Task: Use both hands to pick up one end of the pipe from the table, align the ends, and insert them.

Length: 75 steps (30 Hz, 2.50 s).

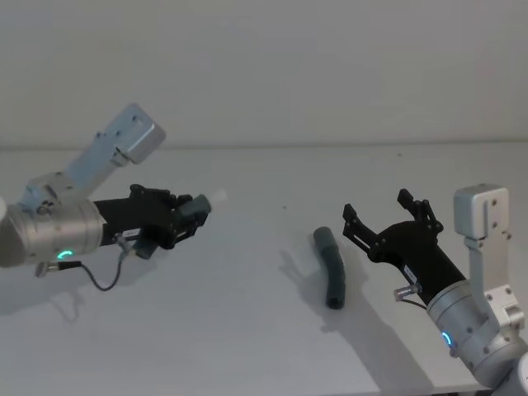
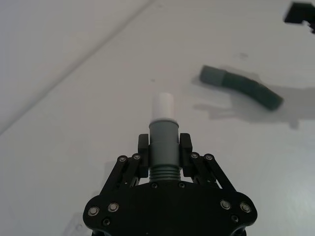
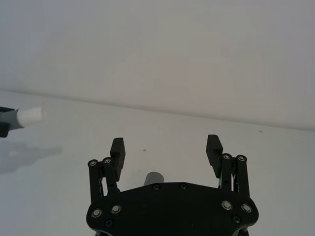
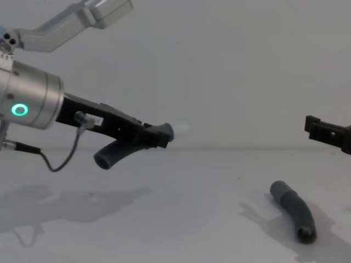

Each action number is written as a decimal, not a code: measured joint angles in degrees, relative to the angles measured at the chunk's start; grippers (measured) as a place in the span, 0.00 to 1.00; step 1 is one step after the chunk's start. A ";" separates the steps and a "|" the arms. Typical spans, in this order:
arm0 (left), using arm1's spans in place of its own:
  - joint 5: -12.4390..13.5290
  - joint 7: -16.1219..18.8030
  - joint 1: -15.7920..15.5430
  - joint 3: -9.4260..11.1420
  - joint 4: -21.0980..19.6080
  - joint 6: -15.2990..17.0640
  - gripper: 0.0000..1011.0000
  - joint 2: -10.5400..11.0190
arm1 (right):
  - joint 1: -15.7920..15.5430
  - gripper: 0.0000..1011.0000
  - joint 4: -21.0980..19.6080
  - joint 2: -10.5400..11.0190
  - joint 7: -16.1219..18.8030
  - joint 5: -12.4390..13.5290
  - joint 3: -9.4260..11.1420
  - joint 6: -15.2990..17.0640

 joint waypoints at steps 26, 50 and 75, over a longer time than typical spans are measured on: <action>-2.52 -20.20 -8.51 6.50 9.75 -5.99 0.32 5.89 | 0.00 0.99 0.00 0.00 0.00 0.00 0.00 0.00; -4.27 -21.53 -9.70 7.66 14.28 -10.36 0.32 4.26 | -0.02 0.99 -0.20 -0.10 -0.01 0.00 0.01 0.60; -4.59 -21.71 -9.95 7.96 15.13 -11.25 0.32 3.88 | 1.75 0.99 -2.24 -2.47 -3.56 -0.18 -2.14 18.43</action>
